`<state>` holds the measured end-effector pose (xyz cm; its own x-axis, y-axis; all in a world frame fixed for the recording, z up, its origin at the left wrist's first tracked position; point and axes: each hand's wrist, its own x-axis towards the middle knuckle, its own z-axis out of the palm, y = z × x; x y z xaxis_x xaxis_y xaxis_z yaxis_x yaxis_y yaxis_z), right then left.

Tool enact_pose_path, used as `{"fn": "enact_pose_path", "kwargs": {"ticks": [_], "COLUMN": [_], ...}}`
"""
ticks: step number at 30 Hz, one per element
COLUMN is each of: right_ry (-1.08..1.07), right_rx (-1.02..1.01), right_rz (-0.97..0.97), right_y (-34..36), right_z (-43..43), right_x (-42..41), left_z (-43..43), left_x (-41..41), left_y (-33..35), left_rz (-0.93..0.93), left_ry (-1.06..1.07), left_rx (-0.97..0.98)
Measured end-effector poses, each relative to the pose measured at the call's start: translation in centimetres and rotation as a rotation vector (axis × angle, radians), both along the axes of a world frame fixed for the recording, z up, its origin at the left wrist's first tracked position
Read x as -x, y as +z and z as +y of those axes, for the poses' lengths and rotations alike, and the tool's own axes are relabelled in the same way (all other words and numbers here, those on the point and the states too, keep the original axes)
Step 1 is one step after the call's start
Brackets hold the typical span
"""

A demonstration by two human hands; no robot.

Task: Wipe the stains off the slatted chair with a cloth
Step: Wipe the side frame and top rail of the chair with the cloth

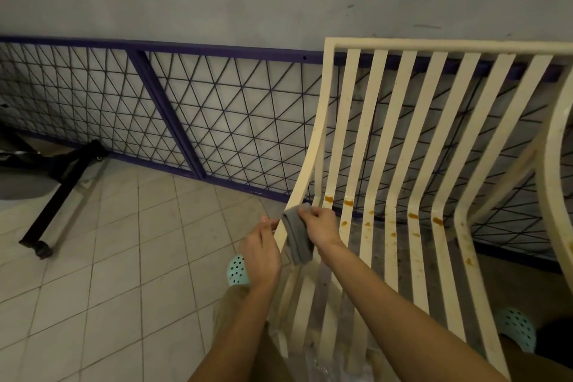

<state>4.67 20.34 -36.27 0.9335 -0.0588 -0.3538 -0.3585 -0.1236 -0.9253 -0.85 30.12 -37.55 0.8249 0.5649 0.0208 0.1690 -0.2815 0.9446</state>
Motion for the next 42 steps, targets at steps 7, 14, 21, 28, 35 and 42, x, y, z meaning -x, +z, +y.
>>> {"fn": "enact_pose_path", "kwargs": {"ticks": [7,14,21,28,35,42], "right_ry": [0.497,0.346,0.074,0.678,0.610,0.606], "right_rx": [0.477,0.110,-0.292,0.582,0.669,0.778], "right_rz": [-0.684,-0.545,-0.293,-0.852,-0.830,-0.782], "right_y": [-1.0,1.5,2.4,-0.6,-0.2,0.8], "right_z": [-0.2,-1.2,-1.7,-1.1,-3.8,-4.2], "right_x": [2.1,1.1,-1.2,1.6,-1.6,-3.0], "left_z": [0.3,0.3,0.3,0.4,0.4,0.3], "left_x": [-0.3,-0.6,-0.8,-0.6,-0.5,-0.7], "left_y": [0.0,-0.1,0.2,0.1,0.2,0.6], "left_rz": [0.011,0.056,0.101,0.038,0.086,0.103], "left_ry": [-0.027,-0.003,0.001,0.010,-0.013,-0.024], "left_rx": [0.023,0.118,0.187,0.158,0.093,0.093]}}
